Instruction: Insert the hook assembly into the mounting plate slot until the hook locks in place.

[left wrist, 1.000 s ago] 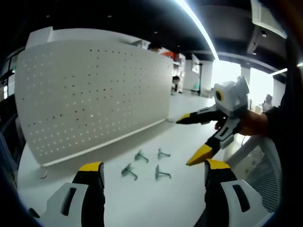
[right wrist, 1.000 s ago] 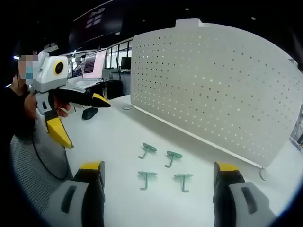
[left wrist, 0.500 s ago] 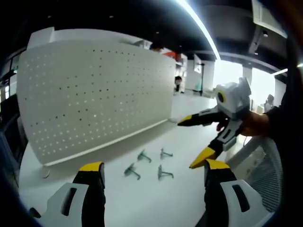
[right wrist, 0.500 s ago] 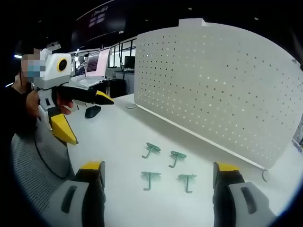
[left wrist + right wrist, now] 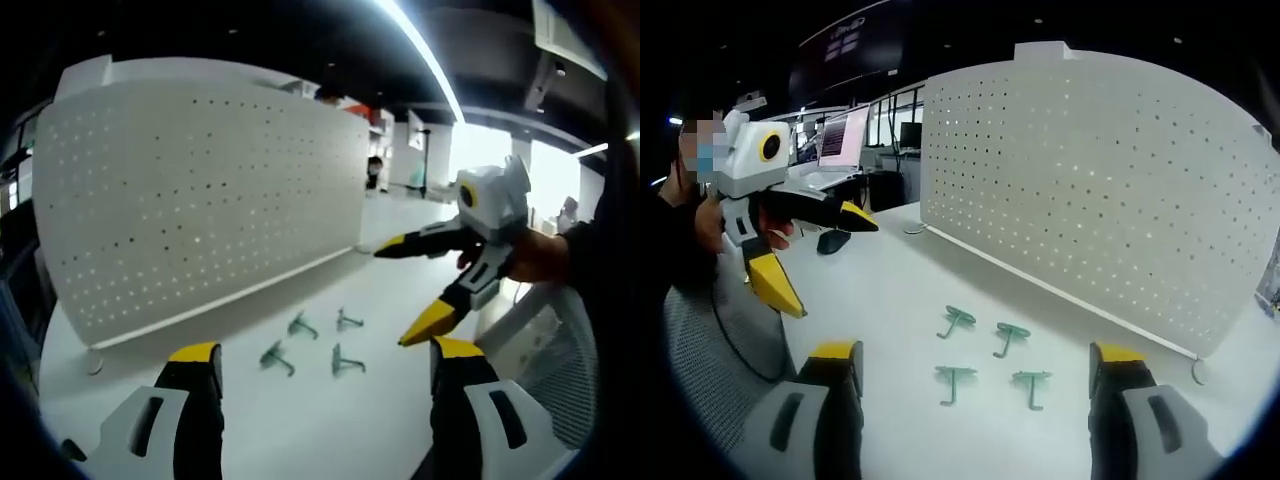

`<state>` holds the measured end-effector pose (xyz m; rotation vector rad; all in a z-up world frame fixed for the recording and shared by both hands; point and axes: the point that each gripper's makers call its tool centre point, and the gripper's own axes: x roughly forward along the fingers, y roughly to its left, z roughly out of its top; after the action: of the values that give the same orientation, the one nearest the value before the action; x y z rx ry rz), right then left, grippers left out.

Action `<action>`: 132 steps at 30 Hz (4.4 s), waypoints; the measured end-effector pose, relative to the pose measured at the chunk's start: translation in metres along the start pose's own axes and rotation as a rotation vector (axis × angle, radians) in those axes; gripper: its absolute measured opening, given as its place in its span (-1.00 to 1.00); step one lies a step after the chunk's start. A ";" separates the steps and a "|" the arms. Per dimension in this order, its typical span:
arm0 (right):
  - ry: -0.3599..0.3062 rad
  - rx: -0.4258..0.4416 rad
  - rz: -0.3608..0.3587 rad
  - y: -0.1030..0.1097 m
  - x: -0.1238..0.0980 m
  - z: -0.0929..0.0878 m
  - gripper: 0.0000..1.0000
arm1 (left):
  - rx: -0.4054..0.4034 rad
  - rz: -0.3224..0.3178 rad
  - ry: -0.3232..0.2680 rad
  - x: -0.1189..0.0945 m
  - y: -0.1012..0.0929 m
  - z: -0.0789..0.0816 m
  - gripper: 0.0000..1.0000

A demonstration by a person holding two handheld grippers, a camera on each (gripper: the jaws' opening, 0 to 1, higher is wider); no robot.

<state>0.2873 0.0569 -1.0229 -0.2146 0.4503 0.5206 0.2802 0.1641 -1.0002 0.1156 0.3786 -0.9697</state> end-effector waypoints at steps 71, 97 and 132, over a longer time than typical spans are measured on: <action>-0.041 -0.134 0.092 0.009 -0.004 0.036 -0.09 | 0.012 0.007 0.005 -0.003 0.002 0.000 0.64; 0.041 -0.319 0.253 0.030 0.053 0.054 -0.44 | 0.025 0.012 0.007 -0.004 0.002 0.001 0.61; 0.281 -0.550 0.408 0.044 0.133 -0.001 -0.83 | 0.023 0.017 0.009 -0.006 0.005 0.001 0.56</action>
<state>0.3663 0.1513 -1.0897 -0.7400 0.6225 1.0194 0.2818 0.1710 -0.9973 0.1438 0.3738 -0.9576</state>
